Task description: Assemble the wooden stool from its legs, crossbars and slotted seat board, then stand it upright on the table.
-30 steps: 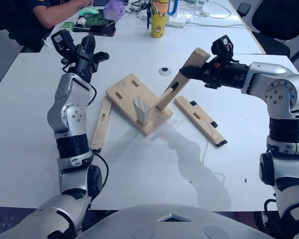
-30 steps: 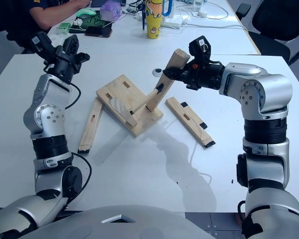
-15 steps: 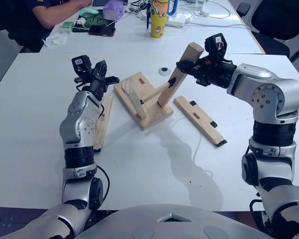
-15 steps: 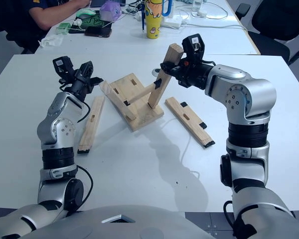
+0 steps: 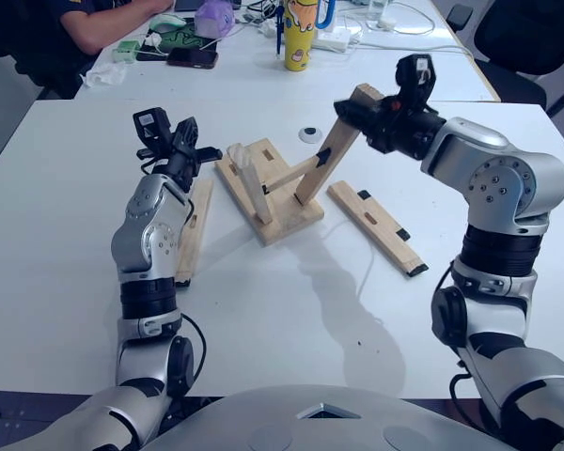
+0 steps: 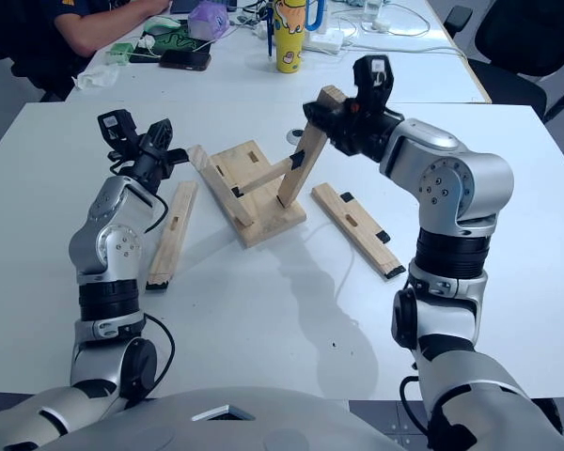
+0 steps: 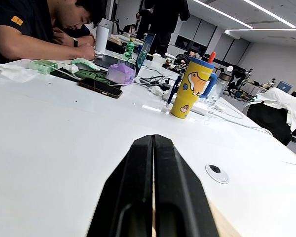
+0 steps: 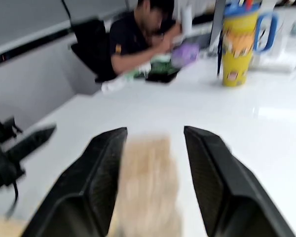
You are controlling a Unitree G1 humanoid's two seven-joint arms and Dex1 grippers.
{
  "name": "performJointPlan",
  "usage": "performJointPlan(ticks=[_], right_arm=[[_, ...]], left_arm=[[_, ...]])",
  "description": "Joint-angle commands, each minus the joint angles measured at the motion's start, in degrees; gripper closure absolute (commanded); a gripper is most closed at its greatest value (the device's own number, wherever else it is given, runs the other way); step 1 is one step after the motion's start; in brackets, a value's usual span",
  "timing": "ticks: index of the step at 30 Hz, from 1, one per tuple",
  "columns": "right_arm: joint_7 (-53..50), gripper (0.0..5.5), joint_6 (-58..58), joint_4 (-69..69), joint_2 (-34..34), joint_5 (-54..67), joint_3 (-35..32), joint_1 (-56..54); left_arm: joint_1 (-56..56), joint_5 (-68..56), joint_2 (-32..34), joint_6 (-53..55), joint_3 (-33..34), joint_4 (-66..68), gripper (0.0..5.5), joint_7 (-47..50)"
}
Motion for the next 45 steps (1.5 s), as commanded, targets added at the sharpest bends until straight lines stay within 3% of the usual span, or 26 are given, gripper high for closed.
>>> performJointPlan(ticks=[1,3,5,9,15,21,31,45], right_arm=[[-3.96,3.36,-8.77,1.20,3.33,3.26,-8.35,-6.05],[-7.73,3.36,-13.43,4.70,3.72,2.44,-11.85,-7.80],[-10.37,3.36,-18.32,9.27,1.70,-2.58,-11.08,-6.99],[-9.41,3.65,-22.34,18.50,-5.73,-18.73,3.47,2.43],[6.03,4.61,-16.10,2.46,-5.06,-13.47,15.95,16.37],[5.38,5.46,-13.02,-5.88,-0.08,-9.74,16.35,19.94],[4.44,5.46,-7.19,-10.52,1.81,-9.14,19.19,22.30],[-5.14,5.46,-6.00,-3.04,5.25,-15.87,17.55,19.45]], left_arm=[[1.89,0.83,0.41,1.39,0.08,-2.76,5.50,0.96],[3.33,0.97,0.04,2.16,0.23,-5.33,5.50,1.87],[5.42,1.23,-0.48,3.21,-0.17,-8.14,5.50,2.78],[10.05,3.91,0.29,6.07,-1.99,-11.59,5.50,4.30],[16.63,4.22,2.62,16.56,-7.34,-20.40,5.50,2.00],[20.40,5.46,4.46,20.70,-13.39,-23.31,5.50,-1.29],[15.91,9.45,4.53,19.78,-15.10,-21.18,5.50,-1.06],[0.14,15.08,1.52,2.78,-15.15,13.25,5.50,-5.28]])
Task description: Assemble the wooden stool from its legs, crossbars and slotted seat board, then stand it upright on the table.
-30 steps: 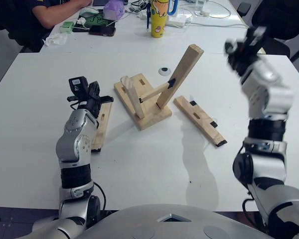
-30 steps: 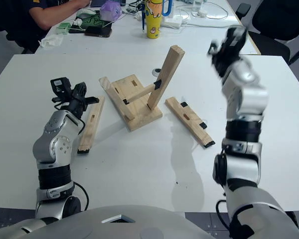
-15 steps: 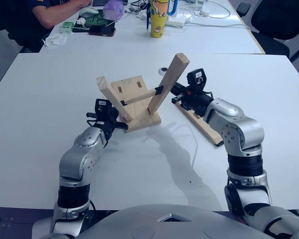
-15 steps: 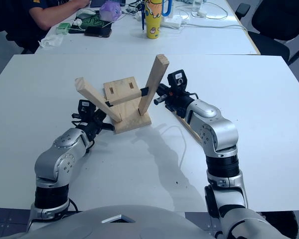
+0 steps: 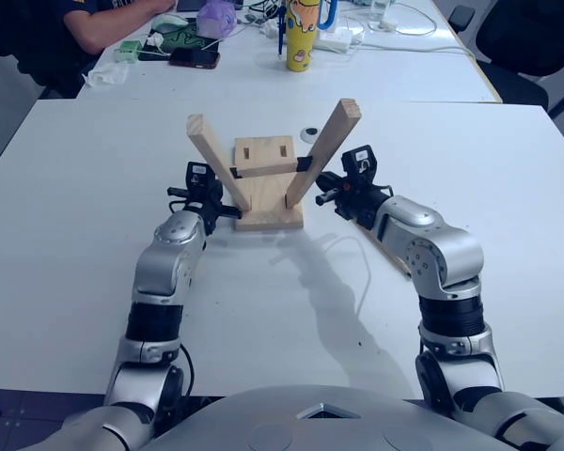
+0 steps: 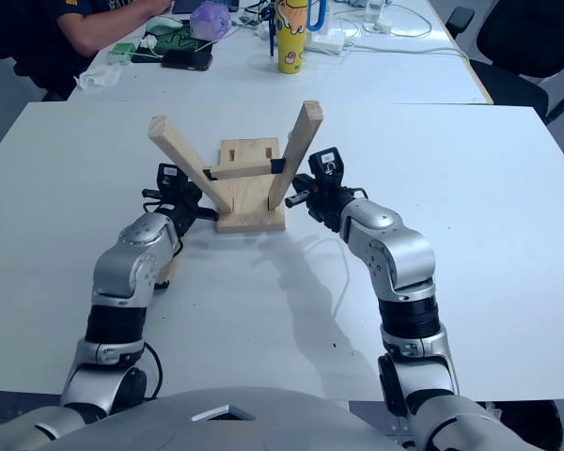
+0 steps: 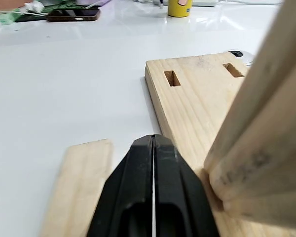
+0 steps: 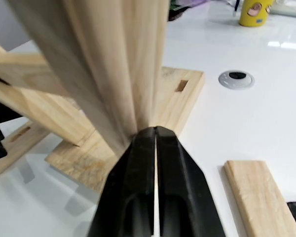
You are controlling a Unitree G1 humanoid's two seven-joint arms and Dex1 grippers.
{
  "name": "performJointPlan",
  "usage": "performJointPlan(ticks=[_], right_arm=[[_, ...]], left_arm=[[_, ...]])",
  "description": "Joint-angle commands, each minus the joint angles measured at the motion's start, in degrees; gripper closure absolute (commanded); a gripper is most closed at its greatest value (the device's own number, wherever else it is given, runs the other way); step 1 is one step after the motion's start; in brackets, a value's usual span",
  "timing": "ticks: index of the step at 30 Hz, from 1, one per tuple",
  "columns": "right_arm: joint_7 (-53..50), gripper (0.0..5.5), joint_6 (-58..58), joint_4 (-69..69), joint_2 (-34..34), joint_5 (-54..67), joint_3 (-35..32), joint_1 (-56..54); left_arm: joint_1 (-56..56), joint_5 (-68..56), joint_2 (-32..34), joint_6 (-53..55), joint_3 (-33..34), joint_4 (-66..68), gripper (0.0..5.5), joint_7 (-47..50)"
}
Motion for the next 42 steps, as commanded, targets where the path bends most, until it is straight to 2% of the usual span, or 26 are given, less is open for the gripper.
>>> performJointPlan(ticks=[1,4,7,11,13,17,22,26,29,34,40,42], right_arm=[[-3.37,5.46,-0.49,3.33,0.88,-2.66,-1.69,-2.58],[-6.13,5.46,-5.46,6.40,-1.18,-6.95,-3.06,-4.08],[-8.68,5.46,-15.55,11.10,-3.45,-9.61,-8.49,-9.08],[-7.55,5.46,-32.19,15.38,-4.56,-4.16,-19.00,-23.76],[-5.86,5.46,-35.64,14.14,-4.80,-0.80,-21.00,-31.42],[-3.10,5.46,-30.56,8.23,-2.23,7.27,-19.19,-37.25],[-1.46,5.46,-5.11,4.76,-4.93,7.85,-4.56,-23.03],[-2.15,5.46,4.12,3.50,-1.26,11.18,-3.60,-17.07],[-2.16,5.46,1.11,1.91,0.99,12.19,-5.47,-18.46],[-4.90,5.46,-10.75,2.12,4.86,11.83,-12.97,-24.55],[-15.01,5.46,-24.21,8.19,1.43,1.24,-18.95,-27.38],[-18.16,5.46,-24.31,10.54,-0.41,-3.10,-18.96,-25.21]], left_arm=[[-3.74,1.42,-0.54,-4.56,-0.09,7.84,5.50,-1.14],[-4.26,1.83,-0.15,-6.19,1.43,8.50,5.50,-0.39],[-3.67,2.19,0.20,-6.70,2.59,7.73,5.50,0.26],[-3.08,2.58,-0.28,-6.69,2.79,6.78,5.50,0.48],[-2.93,2.77,-0.61,-6.65,2.57,6.38,5.50,0.57],[-2.83,3.22,-0.88,-6.67,2.61,5.78,5.50,0.84],[-2.69,3.55,-0.75,-6.32,2.45,3.95,5.50,1.01],[-2.44,3.55,-0.84,-6.06,2.36,3.12,5.50,0.92],[-2.33,3.56,-0.91,-5.93,2.31,2.79,5.50,0.69],[-2.13,3.50,-1.16,-5.89,2.28,2.67,5.50,0.55],[-2.11,3.30,-1.15,-5.93,2.54,2.86,5.50,0.17],[-2.21,3.22,-1.29,-5.85,2.50,2.77,5.50,0.09]])
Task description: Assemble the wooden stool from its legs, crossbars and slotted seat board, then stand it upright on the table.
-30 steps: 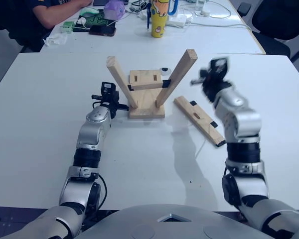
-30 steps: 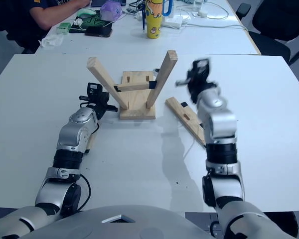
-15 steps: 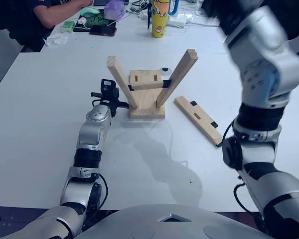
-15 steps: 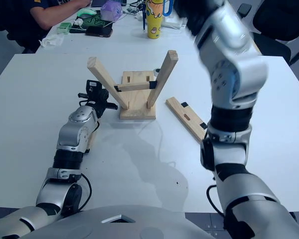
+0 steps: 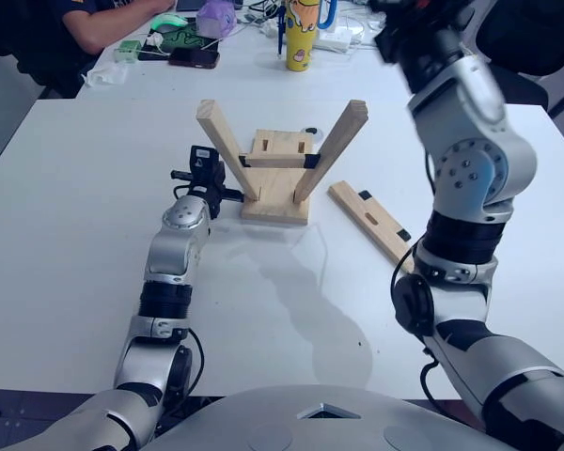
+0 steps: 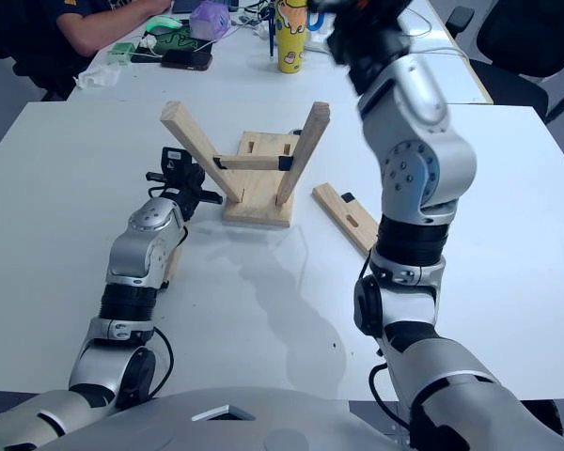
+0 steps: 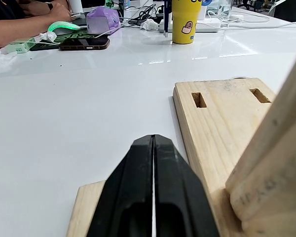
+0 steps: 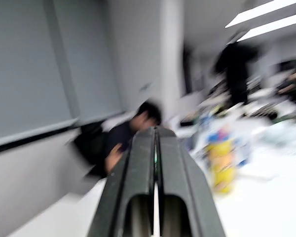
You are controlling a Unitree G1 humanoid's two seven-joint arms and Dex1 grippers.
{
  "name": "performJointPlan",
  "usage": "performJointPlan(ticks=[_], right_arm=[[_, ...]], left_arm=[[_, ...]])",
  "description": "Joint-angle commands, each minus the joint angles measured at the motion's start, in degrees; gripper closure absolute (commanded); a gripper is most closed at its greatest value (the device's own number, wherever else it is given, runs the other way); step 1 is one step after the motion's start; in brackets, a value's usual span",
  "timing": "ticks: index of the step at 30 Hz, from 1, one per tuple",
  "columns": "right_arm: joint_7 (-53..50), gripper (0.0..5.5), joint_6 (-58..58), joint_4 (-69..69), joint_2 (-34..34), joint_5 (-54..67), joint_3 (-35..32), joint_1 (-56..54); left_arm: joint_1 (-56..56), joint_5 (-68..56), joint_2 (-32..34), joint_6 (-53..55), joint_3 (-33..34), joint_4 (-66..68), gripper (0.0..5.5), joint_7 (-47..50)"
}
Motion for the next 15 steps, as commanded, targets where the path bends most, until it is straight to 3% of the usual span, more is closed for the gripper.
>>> performJointPlan(ticks=[1,6,10,15], right_arm=[[-7.50,5.46,-1.51,5.36,-4.04,-9.32,-1.31,3.98],[-8.12,5.46,3.51,4.34,-4.99,-14.33,0.17,20.32],[-7.85,5.46,6.53,-0.97,-5.08,-15.94,0.21,31.72],[-9.77,5.46,9.57,-5.24,-2.88,-16.91,0.48,34.70]], left_arm=[[0.38,0.02,-0.44,0.63,0.16,-0.62,5.50,-0.35],[4.39,0.08,0.01,3.06,1.88,-6.40,5.50,1.13],[11.39,2.45,4.10,3.95,7.12,-15.23,5.50,3.75],[14.28,4.71,6.99,4.08,12.00,-23.30,5.50,6.29]])
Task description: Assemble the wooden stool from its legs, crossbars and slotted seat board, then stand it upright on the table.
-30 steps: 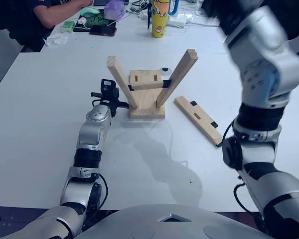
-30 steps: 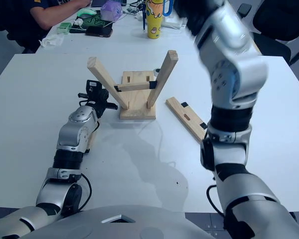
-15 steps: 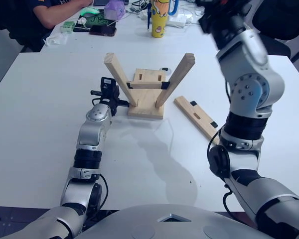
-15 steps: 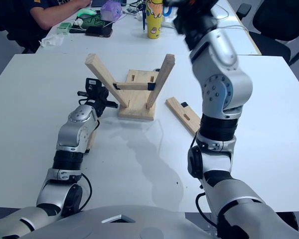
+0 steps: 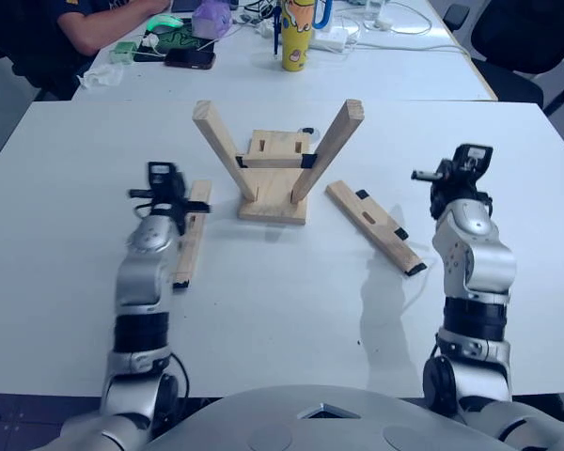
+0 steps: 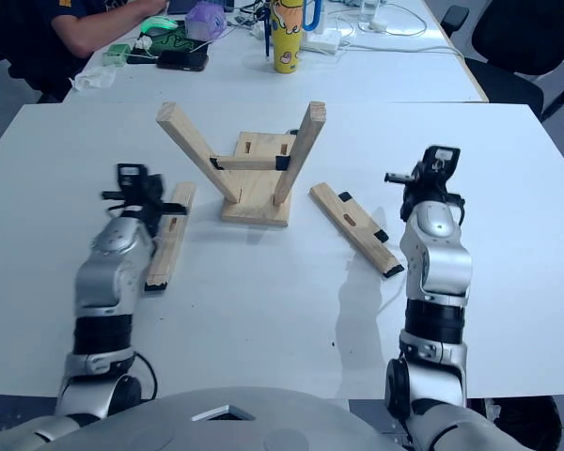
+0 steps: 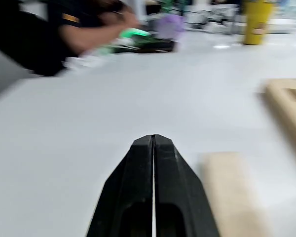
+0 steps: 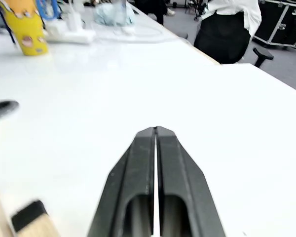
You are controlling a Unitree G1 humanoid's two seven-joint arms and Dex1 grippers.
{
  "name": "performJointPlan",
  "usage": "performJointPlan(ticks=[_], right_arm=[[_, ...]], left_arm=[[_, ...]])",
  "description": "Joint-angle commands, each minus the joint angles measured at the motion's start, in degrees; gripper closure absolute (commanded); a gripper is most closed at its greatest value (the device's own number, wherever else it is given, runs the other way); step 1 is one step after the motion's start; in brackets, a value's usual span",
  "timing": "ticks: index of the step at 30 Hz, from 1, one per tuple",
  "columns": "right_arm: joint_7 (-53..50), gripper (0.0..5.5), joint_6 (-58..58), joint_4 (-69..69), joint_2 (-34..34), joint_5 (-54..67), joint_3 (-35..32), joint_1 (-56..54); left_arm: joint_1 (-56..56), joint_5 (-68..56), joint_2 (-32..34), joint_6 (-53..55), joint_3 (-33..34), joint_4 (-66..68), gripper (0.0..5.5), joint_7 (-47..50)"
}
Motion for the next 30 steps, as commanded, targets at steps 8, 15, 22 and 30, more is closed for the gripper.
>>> performJointPlan(ticks=[8,15,22,30], right_arm=[[13.22,5.46,14.12,-17.06,4.64,5.47,24.73,-8.37],[13.35,5.46,18.88,-15.08,3.44,3.95,23.22,-7.85],[15.29,5.46,14.04,-5.48,-3.22,0.09,18.48,-4.18],[11.30,5.46,1.83,2.58,-7.19,-5.25,11.40,-4.04]], left_arm=[[-10.02,-2.02,-0.64,3.57,-23.48,-9.74,5.50,-17.18],[-7.36,-0.86,1.43,7.77,-21.25,-9.35,5.50,-16.00],[-4.48,0.14,1.92,7.87,-15.70,-7.03,5.50,-12.81],[-0.53,2.38,4.23,5.76,-7.83,-2.65,5.50,-8.42]])
